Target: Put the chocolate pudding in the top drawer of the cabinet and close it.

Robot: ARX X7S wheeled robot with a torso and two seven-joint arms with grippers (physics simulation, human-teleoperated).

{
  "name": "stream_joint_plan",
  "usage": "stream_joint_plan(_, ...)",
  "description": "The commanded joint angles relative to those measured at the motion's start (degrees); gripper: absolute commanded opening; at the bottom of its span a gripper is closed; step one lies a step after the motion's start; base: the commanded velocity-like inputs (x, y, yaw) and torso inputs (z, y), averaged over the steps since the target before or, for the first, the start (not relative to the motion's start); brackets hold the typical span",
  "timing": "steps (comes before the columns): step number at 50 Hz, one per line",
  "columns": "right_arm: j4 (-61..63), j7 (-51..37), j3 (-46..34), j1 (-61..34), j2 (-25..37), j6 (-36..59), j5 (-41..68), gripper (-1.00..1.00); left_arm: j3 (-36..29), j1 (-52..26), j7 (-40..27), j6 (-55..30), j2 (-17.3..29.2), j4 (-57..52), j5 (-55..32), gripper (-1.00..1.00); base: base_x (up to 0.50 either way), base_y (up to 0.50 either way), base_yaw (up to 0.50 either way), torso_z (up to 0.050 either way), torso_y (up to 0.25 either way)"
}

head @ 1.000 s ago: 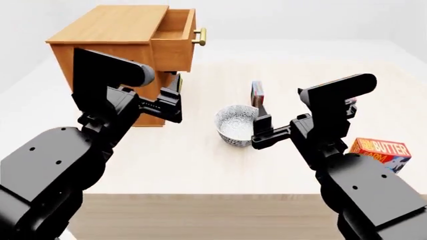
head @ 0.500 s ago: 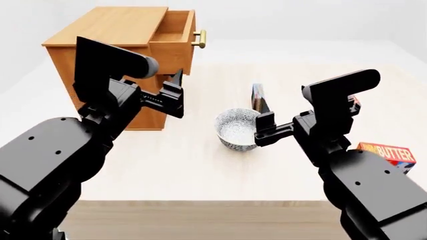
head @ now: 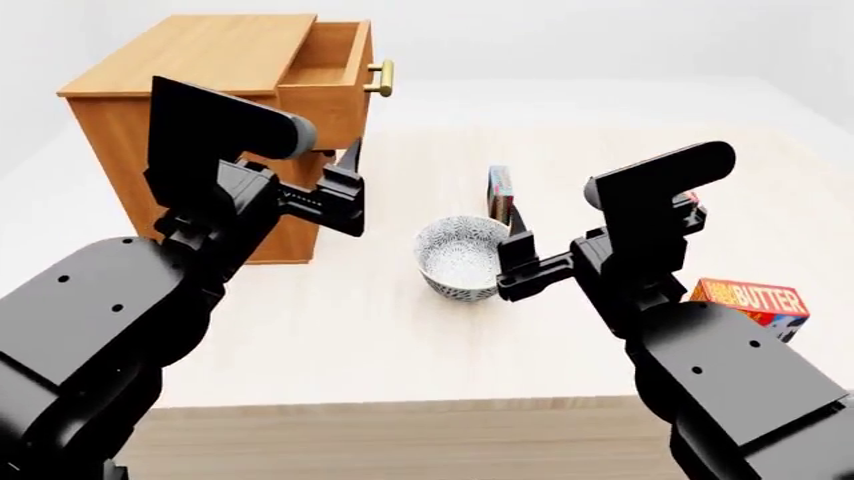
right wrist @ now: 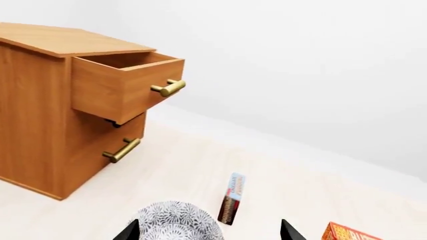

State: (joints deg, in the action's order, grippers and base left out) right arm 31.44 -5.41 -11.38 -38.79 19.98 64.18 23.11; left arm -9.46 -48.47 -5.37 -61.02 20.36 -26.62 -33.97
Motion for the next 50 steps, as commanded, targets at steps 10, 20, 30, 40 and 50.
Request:
stream_joint_plan(10,-0.4,0.0,-0.2,-0.6,0.4,-0.5,0.3,1.00,0.4,-0.1,-0.7,1.7,0.7,-2.2,0.2,1.00,0.00,0.00,0.00,0.000,0.000)
stream_joint_plan(20,-1.0,0.3,-0.1,-0.4,0.4,-1.6,0.6,1.00,1.5,-1.0,-0.9,0.9,0.6,-2.4,-1.1,1.00,0.03,0.00,0.00,0.000,0.000)
stream_joint_plan(30,-1.9,0.7,-0.8,-0.1,0.5,-3.4,0.3,1.00,1.6,-1.3,-0.8,2.3,0.3,-1.6,-0.8,1.00,0.15,0.00,0.00,0.000,0.000)
stream_joint_plan(40,-1.4,1.2,-0.5,0.2,0.8,-4.3,1.0,1.00,1.4,-1.4,-0.6,3.2,0.5,-0.8,-0.7,1.00,0.23,-0.01,0.00,0.000,0.000)
stream_joint_plan(50,-1.1,2.5,0.2,1.4,1.1,-7.5,1.5,1.00,0.9,-1.2,-0.4,4.9,0.5,0.5,0.1,1.00,0.47,-0.01,0.00,0.000,0.000)
